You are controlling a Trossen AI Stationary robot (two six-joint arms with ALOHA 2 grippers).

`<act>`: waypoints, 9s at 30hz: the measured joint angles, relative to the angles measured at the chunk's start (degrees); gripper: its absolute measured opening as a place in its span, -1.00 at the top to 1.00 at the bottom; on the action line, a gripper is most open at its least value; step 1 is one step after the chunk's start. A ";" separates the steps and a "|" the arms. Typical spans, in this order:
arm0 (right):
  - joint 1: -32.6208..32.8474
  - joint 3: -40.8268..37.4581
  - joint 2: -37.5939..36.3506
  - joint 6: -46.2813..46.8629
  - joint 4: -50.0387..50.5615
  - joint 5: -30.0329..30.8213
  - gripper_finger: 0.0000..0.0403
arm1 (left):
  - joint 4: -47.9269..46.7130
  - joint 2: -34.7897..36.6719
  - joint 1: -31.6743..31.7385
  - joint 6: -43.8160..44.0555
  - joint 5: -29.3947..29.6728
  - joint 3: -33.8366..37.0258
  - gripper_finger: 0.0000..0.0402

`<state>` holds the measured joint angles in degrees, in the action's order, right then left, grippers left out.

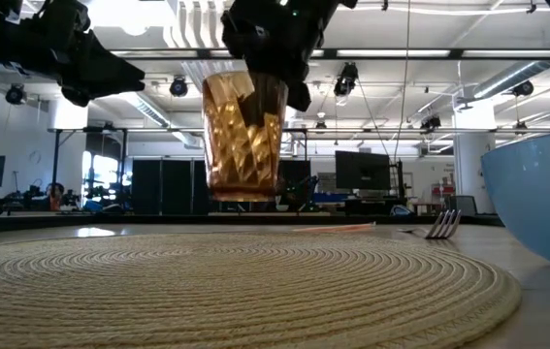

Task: Pick & Place Utensil
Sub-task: Put the brown cup to the top left of the brown mat

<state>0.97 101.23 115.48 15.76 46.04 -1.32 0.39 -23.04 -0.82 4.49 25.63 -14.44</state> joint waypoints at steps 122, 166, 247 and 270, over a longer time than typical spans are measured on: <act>-2.86 -31.76 -40.38 -7.85 2.89 10.41 0.35 | -49.55 -58.68 0.50 19.49 -13.19 -65.71 0.07; -2.86 -35.78 -42.23 -6.72 -0.17 10.43 0.41 | -49.03 -72.83 0.70 17.60 -23.63 -65.92 0.07; -2.88 -39.43 -42.18 -6.72 -3.98 10.43 0.65 | -63.84 -37.29 15.00 23.46 -20.15 -44.78 0.97; -2.88 -39.43 -42.18 -6.74 -4.80 10.41 0.66 | -62.40 -36.54 15.61 27.01 -24.57 -31.72 0.95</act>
<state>-1.91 61.80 73.30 9.02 41.23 9.08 -62.01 -59.58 14.79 31.50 1.06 -46.16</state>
